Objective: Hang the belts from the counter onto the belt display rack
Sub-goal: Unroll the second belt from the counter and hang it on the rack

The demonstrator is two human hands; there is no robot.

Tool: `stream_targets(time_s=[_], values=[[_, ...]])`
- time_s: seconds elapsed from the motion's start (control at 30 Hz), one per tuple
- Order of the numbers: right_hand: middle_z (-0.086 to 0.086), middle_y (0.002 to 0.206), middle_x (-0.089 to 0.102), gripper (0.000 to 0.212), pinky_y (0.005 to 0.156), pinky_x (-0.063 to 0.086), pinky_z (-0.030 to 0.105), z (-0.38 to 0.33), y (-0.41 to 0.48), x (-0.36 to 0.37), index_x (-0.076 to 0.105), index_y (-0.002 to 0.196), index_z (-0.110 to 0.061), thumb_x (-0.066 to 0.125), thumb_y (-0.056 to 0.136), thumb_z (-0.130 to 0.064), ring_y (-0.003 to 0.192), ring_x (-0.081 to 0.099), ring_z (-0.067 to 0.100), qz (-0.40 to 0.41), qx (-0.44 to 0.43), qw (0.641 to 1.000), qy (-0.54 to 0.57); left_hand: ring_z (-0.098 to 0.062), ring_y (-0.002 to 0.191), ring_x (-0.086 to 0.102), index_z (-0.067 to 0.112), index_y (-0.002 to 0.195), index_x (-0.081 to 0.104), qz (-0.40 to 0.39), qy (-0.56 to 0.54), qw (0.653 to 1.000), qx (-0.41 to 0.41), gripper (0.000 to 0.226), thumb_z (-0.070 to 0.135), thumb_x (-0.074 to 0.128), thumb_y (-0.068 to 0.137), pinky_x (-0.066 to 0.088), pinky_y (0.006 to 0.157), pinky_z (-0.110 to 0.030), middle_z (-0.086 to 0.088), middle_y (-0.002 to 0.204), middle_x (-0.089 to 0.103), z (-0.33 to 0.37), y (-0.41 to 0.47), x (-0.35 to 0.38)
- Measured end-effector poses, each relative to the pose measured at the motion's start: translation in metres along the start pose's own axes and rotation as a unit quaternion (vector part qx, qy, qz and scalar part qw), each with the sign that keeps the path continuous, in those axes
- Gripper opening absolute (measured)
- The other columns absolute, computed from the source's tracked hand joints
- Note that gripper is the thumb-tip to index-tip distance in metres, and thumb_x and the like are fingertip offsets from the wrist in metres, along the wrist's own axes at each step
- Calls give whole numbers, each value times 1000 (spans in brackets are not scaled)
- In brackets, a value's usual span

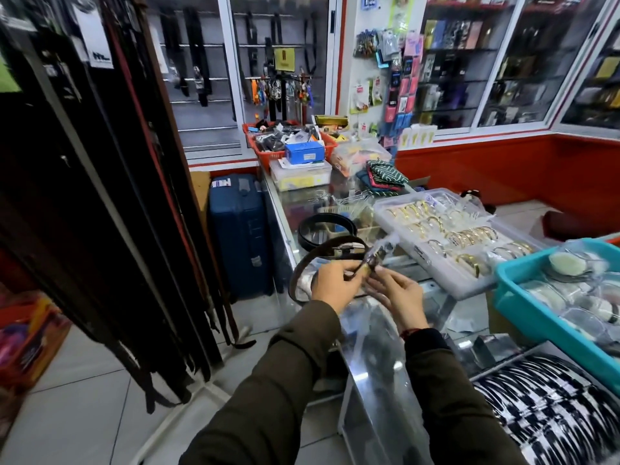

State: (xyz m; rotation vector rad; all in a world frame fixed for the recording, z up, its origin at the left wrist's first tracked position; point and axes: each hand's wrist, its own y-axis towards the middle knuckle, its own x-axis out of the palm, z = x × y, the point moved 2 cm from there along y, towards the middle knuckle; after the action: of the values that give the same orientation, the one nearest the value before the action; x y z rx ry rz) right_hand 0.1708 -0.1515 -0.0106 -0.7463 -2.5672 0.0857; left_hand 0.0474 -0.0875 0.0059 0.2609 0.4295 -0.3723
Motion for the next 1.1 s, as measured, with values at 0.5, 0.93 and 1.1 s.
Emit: stream_targets(time_s=[0.5,0.93,1.1], values=[[1,88,80,24,66,60,25,-55,4,189,70,110,-6,71,86,-5,80,76,13,-263,-150,948,-96,-12,94,73,3,112,79,274,-160,948,10,32,14,83,82,61,86,-22,-11,103,80,36,-10,-183],[-1,87,79,29,74,63,31,-41,-52,332,68,118,-7,68,89,-6,85,75,15,-383,-161,906,-81,-23,127,52,39,114,77,368,170,910,-87,34,58,64,89,37,109,-37,11,127,67,49,-65,-321],[5,99,79,31,79,62,30,-52,-83,389,67,120,-10,67,90,-3,93,76,16,-456,-147,878,-8,-13,103,75,15,108,82,401,-17,916,21,24,26,78,87,58,100,-39,-1,102,81,66,-82,-381]])
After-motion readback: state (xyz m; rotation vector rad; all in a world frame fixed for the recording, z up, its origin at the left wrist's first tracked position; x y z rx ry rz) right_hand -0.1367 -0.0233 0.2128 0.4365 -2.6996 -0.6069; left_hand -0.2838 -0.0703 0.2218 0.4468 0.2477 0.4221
